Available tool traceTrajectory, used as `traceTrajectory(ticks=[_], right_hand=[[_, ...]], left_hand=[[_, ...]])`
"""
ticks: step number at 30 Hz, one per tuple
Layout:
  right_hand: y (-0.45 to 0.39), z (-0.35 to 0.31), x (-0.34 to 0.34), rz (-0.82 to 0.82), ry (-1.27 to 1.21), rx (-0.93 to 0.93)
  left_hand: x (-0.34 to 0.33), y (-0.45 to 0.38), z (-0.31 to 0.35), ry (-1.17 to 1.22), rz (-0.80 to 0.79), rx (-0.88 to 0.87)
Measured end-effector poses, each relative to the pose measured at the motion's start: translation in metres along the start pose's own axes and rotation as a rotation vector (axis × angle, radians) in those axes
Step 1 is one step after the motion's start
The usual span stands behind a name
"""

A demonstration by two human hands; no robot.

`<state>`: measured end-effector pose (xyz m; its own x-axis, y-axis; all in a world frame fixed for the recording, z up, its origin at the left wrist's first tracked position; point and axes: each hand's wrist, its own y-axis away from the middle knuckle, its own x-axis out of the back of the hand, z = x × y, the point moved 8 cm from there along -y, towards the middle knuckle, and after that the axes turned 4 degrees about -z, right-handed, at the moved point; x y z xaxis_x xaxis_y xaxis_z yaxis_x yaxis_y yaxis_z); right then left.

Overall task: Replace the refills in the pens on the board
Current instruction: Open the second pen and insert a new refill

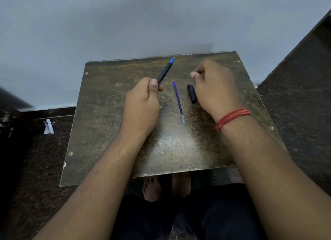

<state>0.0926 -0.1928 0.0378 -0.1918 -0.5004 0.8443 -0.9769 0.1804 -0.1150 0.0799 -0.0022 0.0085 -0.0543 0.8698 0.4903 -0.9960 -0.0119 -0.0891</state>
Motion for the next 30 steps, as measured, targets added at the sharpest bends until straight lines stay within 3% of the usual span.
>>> traceTrajectory(ticks=[4, 8, 11, 24, 30], right_hand=[[0.002, 0.000, 0.001, 0.068, -0.414, -0.033], [0.007, 0.001, -0.021, -0.039, -0.896, -0.129], [0.008, 0.000, -0.027, -0.081, -1.114, -0.158], [0.007, -0.008, -0.026, -0.059, -1.303, -0.123], [0.005, -0.012, -0.023, -0.064, -1.344, -0.070]], left_hand=[[-0.003, 0.002, 0.007, -0.039, -0.028, -0.053], [-0.008, 0.004, 0.015, -0.051, -0.058, -0.120], [-0.011, 0.005, 0.019, -0.067, -0.081, -0.143], [-0.009, 0.007, 0.028, -0.014, -0.093, -0.157], [-0.015, 0.003, 0.020, 0.162, -0.160, -0.068]])
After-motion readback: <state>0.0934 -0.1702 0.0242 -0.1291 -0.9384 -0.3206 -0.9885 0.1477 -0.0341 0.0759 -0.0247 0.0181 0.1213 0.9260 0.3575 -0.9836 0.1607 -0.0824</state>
